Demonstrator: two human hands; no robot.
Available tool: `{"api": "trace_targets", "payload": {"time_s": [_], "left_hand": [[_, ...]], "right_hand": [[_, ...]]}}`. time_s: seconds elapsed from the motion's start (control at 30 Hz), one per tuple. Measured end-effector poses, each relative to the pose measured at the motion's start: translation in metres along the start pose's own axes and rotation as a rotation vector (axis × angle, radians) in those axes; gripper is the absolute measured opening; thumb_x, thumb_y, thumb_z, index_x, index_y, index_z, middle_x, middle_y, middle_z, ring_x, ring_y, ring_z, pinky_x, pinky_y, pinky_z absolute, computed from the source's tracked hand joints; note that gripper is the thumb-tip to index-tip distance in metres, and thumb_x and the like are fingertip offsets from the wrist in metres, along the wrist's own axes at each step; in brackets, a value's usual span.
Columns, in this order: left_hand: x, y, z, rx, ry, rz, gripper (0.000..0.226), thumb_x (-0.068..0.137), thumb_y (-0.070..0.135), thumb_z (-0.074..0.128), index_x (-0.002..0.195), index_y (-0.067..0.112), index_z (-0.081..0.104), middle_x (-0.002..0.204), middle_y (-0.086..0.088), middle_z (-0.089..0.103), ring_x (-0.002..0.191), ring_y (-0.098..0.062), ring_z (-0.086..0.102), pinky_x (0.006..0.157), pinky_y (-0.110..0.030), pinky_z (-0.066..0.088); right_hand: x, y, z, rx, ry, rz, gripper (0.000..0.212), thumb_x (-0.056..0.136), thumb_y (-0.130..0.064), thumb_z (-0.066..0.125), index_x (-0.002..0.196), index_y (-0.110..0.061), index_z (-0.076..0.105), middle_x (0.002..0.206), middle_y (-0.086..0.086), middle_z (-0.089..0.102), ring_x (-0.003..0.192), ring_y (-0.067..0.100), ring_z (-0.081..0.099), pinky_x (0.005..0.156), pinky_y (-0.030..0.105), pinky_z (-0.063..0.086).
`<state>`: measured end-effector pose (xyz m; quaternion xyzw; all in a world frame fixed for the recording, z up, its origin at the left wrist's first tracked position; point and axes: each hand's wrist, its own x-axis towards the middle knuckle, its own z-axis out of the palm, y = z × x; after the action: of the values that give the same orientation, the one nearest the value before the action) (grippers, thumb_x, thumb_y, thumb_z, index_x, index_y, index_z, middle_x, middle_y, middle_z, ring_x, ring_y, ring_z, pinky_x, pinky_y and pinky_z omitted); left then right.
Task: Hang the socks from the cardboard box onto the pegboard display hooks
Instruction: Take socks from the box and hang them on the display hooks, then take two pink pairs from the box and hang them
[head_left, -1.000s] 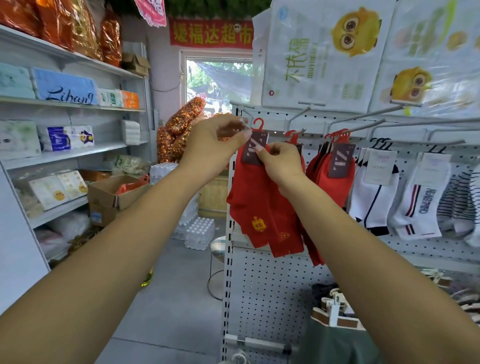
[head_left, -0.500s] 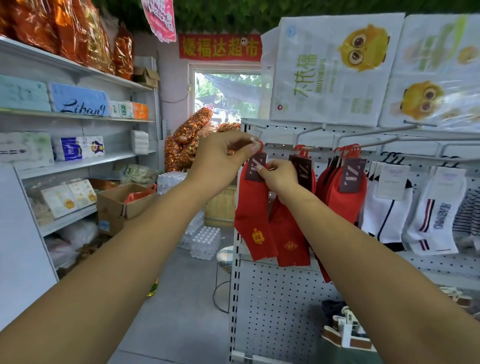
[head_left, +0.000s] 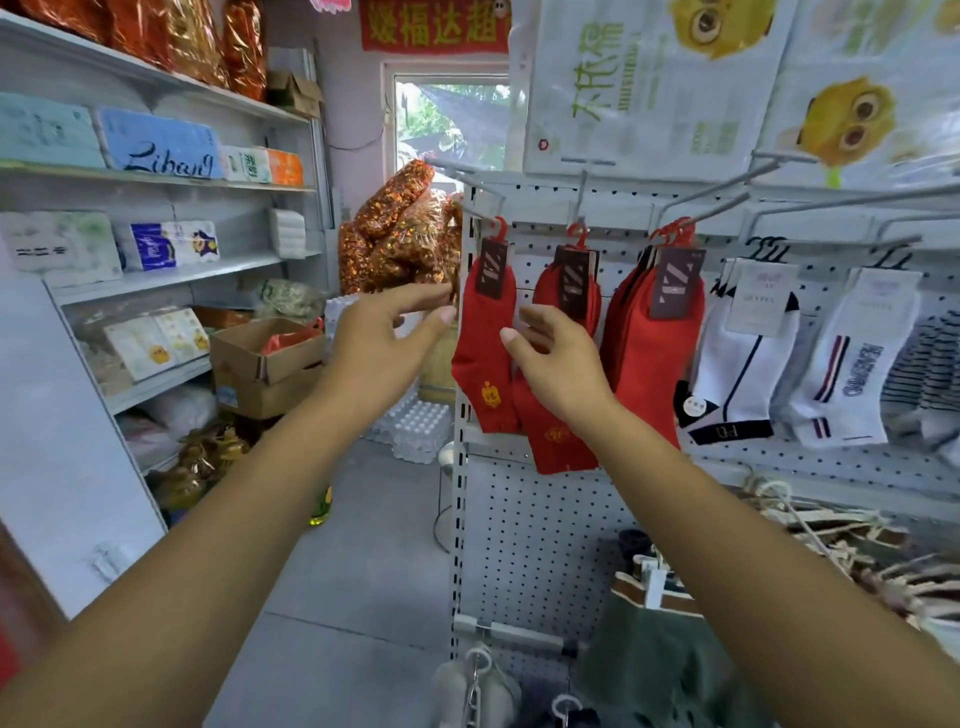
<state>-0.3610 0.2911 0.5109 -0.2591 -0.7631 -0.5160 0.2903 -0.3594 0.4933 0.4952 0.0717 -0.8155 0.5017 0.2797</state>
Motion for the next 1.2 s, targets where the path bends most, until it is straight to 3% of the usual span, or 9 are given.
{"api": "trace_targets", "payload": {"time_s": [0.07,0.13,0.27,0.47,0.7,0.8,0.9,1.1,1.2], "left_hand": [[-0.028,-0.013,0.002,0.038,0.009,-0.063,0.029,0.095,0.031,0.07,0.124,0.034,0.071,0.117,0.026,0.069,0.116,0.01,0.059,0.102,-0.024,0.046],[-0.062,-0.027,0.008,0.075,0.018,-0.129,0.031,0.095,0.03,0.071,0.126,0.03,0.07,0.119,0.021,0.069,0.116,0.004,0.062,0.101,-0.027,0.048],[-0.143,-0.047,0.028,0.15,0.023,-0.318,0.034,0.094,0.028,0.072,0.128,0.024,0.07,0.124,0.011,0.069,0.116,-0.008,0.062,0.103,-0.033,0.049],[-0.264,-0.048,0.047,0.343,-0.007,-0.539,0.036,0.092,0.019,0.075,0.126,0.012,0.07,0.13,-0.006,0.069,0.124,-0.022,0.06,0.102,-0.021,0.037],[-0.413,-0.047,0.021,0.447,-0.006,-0.904,0.037,0.092,0.016,0.074,0.127,0.004,0.067,0.121,-0.017,0.07,0.116,-0.033,0.064,0.106,-0.044,0.046],[-0.475,-0.044,0.005,0.485,0.021,-1.049,0.035,0.091,0.012,0.074,0.123,0.001,0.068,0.128,-0.018,0.067,0.123,-0.034,0.06,0.108,-0.046,0.044],[-0.528,-0.041,-0.012,0.57,0.084,-1.173,0.036,0.089,0.014,0.077,0.122,0.004,0.069,0.126,-0.017,0.068,0.116,-0.034,0.063,0.094,-0.034,0.046],[-0.593,-0.058,-0.067,0.728,0.068,-1.454,0.035,0.093,0.029,0.071,0.118,0.005,0.067,0.124,-0.021,0.061,0.111,-0.042,0.058,0.092,-0.048,0.049],[-0.613,-0.077,-0.091,0.806,0.159,-1.555,0.042,0.087,0.026,0.075,0.116,-0.001,0.063,0.123,-0.03,0.056,0.111,-0.05,0.055,0.092,-0.053,0.048]], "right_hand": [[-0.027,0.005,-0.011,-0.006,-0.053,-0.019,0.047,0.096,-0.025,0.067,0.14,-0.014,0.055,0.135,-0.004,0.06,0.119,0.004,0.058,0.087,0.003,0.041],[-0.053,0.013,-0.02,-0.022,-0.117,-0.032,0.042,0.095,-0.021,0.069,0.135,-0.015,0.059,0.123,-0.008,0.064,0.112,0.002,0.061,0.084,0.001,0.044],[-0.106,0.041,-0.031,-0.025,-0.249,0.009,0.038,0.095,-0.017,0.068,0.132,-0.013,0.061,0.123,-0.004,0.067,0.113,0.008,0.063,0.093,0.018,0.052],[-0.175,0.093,-0.025,-0.079,-0.496,0.103,0.042,0.099,-0.027,0.063,0.139,-0.017,0.056,0.137,-0.006,0.059,0.118,0.005,0.055,0.103,0.027,0.047],[-0.264,0.143,0.027,-0.118,-0.756,0.177,0.039,0.094,-0.029,0.068,0.131,-0.018,0.063,0.128,0.002,0.065,0.117,0.013,0.06,0.102,0.035,0.048],[-0.302,0.153,0.057,-0.119,-0.867,0.198,0.037,0.092,-0.024,0.071,0.127,-0.016,0.065,0.12,0.004,0.069,0.113,0.017,0.063,0.095,0.029,0.05],[-0.337,0.157,0.09,-0.15,-0.994,0.167,0.038,0.09,-0.023,0.072,0.127,-0.015,0.066,0.121,0.002,0.069,0.109,0.015,0.062,0.098,0.03,0.048],[-0.376,0.145,0.163,-0.183,-1.247,0.132,0.038,0.094,-0.02,0.068,0.131,-0.014,0.062,0.129,0.002,0.064,0.12,0.019,0.059,0.097,0.021,0.041],[-0.383,0.137,0.208,-0.243,-1.369,0.126,0.042,0.095,-0.02,0.067,0.136,-0.014,0.059,0.138,0.003,0.06,0.125,0.019,0.055,0.097,0.013,0.032]]}}
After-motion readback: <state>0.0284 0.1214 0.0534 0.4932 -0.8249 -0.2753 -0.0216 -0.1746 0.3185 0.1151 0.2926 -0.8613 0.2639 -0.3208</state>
